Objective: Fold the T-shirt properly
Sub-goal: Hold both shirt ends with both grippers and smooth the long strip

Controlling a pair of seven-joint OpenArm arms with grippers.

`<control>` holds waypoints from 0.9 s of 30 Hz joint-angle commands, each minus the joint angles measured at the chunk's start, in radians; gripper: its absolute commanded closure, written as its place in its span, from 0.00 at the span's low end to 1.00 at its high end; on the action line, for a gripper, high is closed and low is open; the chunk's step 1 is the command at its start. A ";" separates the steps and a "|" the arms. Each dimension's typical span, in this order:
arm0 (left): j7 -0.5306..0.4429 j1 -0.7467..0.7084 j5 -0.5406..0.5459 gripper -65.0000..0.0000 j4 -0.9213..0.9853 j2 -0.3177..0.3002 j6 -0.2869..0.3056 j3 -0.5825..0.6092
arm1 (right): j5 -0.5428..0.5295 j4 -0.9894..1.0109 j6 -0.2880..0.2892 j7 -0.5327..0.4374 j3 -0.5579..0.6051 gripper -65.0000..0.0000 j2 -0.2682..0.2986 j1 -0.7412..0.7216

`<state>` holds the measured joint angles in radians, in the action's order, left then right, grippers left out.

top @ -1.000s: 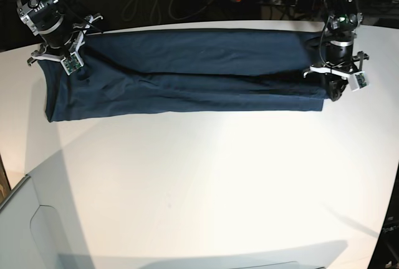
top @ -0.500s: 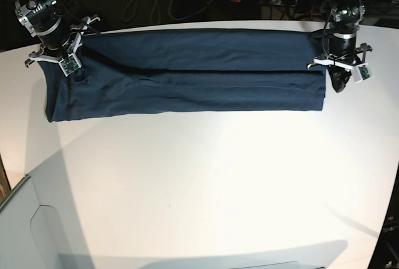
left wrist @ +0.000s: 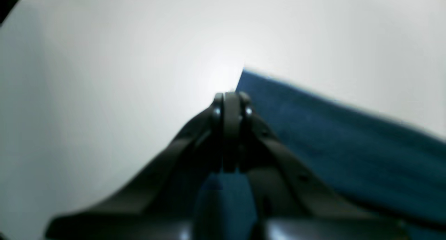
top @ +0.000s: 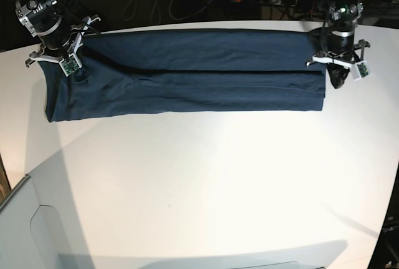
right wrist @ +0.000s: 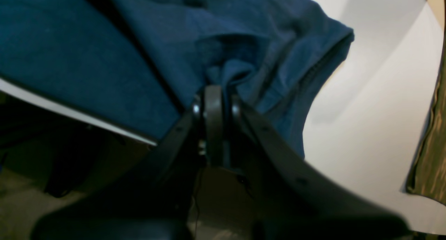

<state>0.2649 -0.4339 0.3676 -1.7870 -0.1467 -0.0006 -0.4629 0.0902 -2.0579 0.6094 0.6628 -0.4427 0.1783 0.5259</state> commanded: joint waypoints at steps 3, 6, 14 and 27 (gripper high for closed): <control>-0.025 0.037 0.003 0.88 -0.006 -0.008 0.001 -0.004 | -0.004 -0.016 0.024 -0.013 -0.003 1.00 0.008 0.003; -0.025 0.057 -0.005 0.71 0.028 -0.008 0.000 0.003 | -0.004 -0.016 0.024 -0.013 -0.003 1.00 0.008 0.003; 0.030 0.134 0.001 0.66 0.166 -0.014 0.001 0.006 | -0.004 -0.016 0.024 -0.013 -0.003 1.00 0.008 0.003; 0.050 0.169 -0.005 0.66 0.183 -0.018 0.003 0.056 | -0.004 -0.016 0.024 -0.013 -0.003 1.00 0.007 0.007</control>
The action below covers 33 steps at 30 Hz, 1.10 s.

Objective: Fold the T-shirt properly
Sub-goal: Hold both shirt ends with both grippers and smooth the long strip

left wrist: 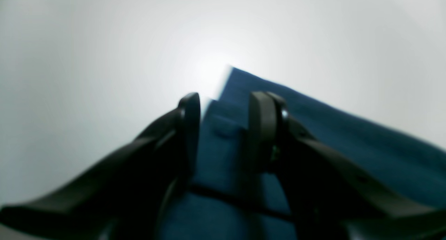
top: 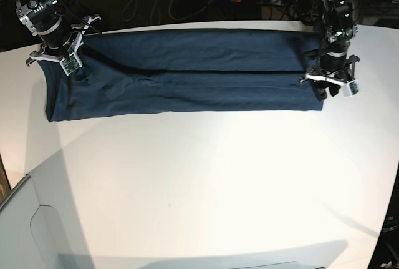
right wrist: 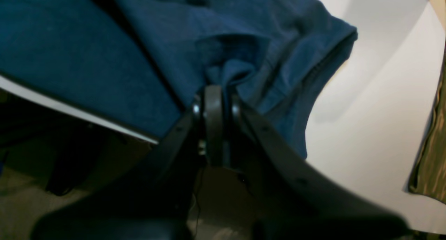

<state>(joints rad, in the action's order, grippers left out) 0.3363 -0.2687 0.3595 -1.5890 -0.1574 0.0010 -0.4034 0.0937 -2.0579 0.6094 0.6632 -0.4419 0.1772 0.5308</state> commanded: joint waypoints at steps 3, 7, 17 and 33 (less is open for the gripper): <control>-0.021 0.004 0.002 0.66 -0.015 -0.008 0.001 0.005 | -0.007 -0.016 0.024 -0.012 -0.004 1.00 0.008 0.002; -0.021 0.004 0.000 0.67 -0.015 -0.003 0.000 0.004 | -0.007 -0.016 0.024 -0.012 -0.004 1.00 0.008 0.002; -0.021 -0.004 0.000 1.00 -0.015 -0.003 -0.002 0.001 | -0.007 -0.016 0.024 -0.010 -0.004 1.00 0.008 -0.002; -0.027 -0.143 0.011 1.00 -0.152 0.032 0.000 -0.076 | -0.007 -0.016 0.024 -0.012 -0.004 1.00 0.008 -0.004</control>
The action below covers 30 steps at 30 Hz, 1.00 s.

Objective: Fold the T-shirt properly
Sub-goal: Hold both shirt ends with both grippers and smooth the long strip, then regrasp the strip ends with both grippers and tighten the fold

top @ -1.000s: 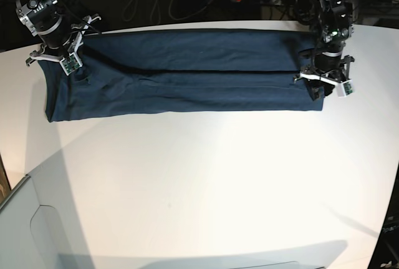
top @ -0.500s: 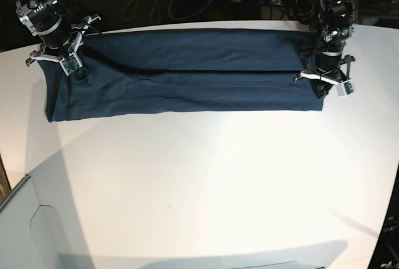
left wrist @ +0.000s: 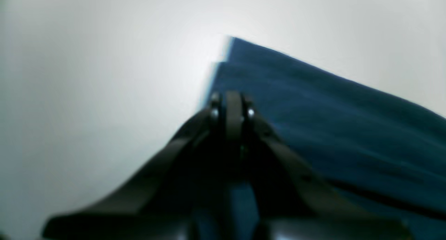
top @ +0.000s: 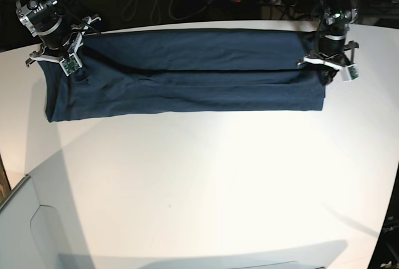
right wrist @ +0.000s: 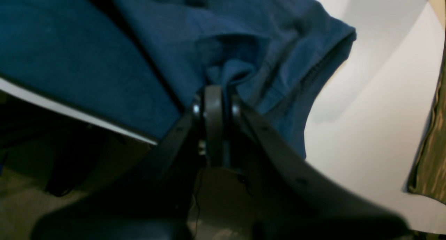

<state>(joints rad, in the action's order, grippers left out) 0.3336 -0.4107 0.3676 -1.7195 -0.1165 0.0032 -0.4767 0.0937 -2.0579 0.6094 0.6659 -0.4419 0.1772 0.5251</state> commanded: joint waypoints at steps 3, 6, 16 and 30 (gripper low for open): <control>-0.018 -0.011 0.003 1.00 -0.030 -0.002 -0.001 -0.049 | -0.007 -0.016 0.024 -0.015 -0.004 1.00 0.008 0.002; -0.018 -0.014 0.003 1.00 -0.029 -0.005 -0.001 -0.049 | -0.008 -0.016 0.024 -0.015 -0.004 1.00 0.008 0.002; -0.018 -0.012 0.003 1.00 -0.024 -0.002 -0.001 -0.049 | -0.010 -0.016 0.024 -0.015 -0.004 1.00 0.008 0.008; -0.018 -0.014 0.003 1.00 -0.024 -0.002 -0.001 -0.047 | -0.007 -0.016 0.024 -0.005 -0.008 0.83 0.014 0.014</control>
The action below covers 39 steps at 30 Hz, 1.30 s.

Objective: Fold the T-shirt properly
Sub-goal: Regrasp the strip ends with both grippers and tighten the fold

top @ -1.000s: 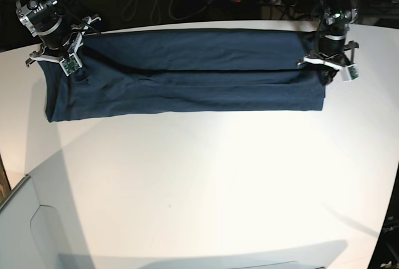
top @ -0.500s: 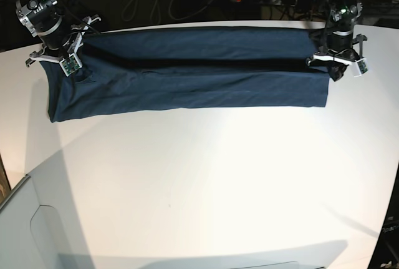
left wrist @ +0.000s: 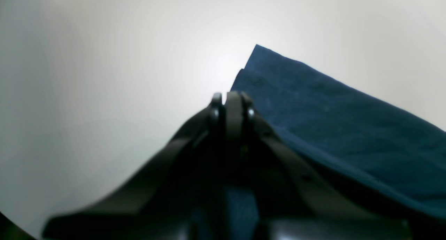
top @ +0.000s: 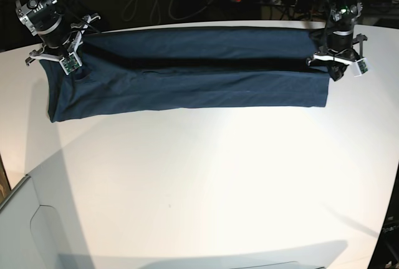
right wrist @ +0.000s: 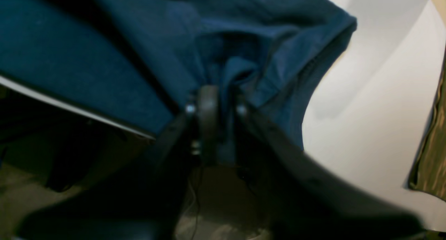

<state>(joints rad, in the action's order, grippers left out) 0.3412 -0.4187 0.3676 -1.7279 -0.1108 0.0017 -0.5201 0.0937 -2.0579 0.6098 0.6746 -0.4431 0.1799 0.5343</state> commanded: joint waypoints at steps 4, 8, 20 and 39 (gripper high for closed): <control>-0.026 -0.006 0.003 1.00 -0.016 -0.008 0.001 -0.004 | -0.007 -0.016 0.022 -0.014 -0.029 0.58 0.008 0.002; -0.026 -0.006 0.003 1.00 -0.016 -0.007 0.001 -0.004 | -0.008 -0.016 0.022 -0.014 -0.102 0.44 -0.026 -0.007; -0.026 -0.015 0.003 1.00 -0.016 0.012 0.001 -0.004 | -0.013 -0.022 0.023 -0.016 -0.099 0.44 -0.072 0.004; -0.032 -0.003 0.003 1.00 0.047 0.010 0.001 -0.005 | -0.008 0.228 0.023 -0.026 -0.142 0.44 -0.024 -0.096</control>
<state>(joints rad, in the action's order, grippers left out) 0.3332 -0.4206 0.3676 -1.6638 -0.0937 0.0036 -0.5217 0.0978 -1.8133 0.6128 0.6655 -0.5758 0.1436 0.4377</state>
